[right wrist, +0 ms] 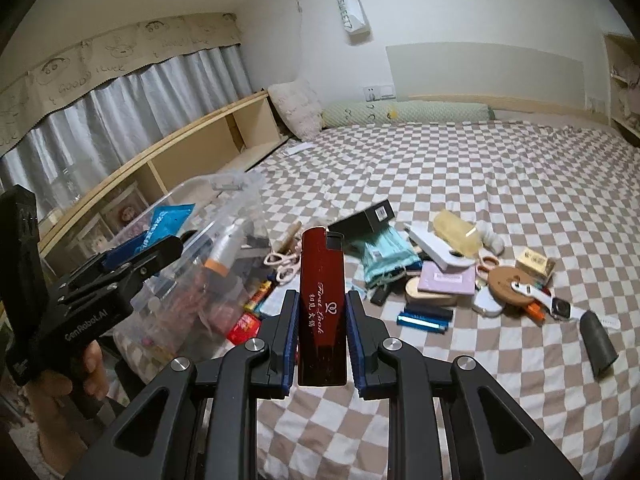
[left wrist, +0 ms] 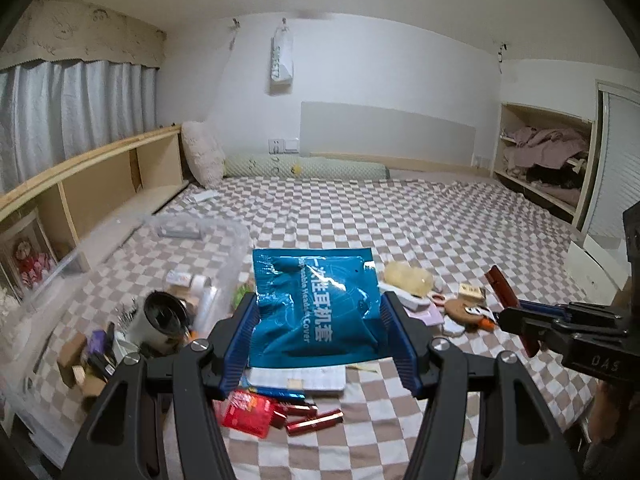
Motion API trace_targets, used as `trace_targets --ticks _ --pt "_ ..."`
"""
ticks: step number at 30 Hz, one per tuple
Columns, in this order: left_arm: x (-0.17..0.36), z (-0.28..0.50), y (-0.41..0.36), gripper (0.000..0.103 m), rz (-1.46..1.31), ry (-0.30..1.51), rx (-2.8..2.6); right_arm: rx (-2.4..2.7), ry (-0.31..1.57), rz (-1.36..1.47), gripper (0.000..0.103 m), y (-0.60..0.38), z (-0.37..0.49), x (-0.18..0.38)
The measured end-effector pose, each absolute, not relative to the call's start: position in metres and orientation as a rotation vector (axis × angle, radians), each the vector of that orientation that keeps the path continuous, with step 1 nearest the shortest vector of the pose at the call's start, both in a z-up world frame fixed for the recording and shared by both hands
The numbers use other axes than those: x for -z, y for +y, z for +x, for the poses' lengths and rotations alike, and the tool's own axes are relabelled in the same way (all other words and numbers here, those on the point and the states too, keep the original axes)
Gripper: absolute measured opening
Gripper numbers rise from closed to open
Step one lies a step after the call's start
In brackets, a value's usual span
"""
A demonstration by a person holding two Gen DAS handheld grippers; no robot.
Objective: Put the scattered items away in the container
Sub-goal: 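Lift and carry the blue packet and red lighter over the clear plastic box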
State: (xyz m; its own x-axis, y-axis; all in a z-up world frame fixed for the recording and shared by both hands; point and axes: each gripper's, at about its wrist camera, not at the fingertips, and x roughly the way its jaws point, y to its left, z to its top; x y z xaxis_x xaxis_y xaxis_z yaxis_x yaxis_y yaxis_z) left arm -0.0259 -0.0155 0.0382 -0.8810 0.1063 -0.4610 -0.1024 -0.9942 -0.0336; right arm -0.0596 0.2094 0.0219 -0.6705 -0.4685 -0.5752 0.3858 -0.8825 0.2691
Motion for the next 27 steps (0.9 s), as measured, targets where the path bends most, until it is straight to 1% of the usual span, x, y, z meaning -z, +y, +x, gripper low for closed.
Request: trace_targets --ticks 12,19,27 --pt "-0.07 -0.042 -0.051 0.061 -0.653 -0.022 -3.036 2.478 -0.142 0.783 0.023 0.176 -0.076 -0.061" --pt "-0.086 -0.051 -0.078 0.061 -0.625 -0.045 -3.084 2.436 -0.151 0.752 0.023 0.148 -0.091 -0.071" --pt "-0.1 -0.063 -0.115 0.061 -0.613 -0.073 -3.155 2.38 -0.119 0.741 0.023 0.111 -0.104 -0.075"
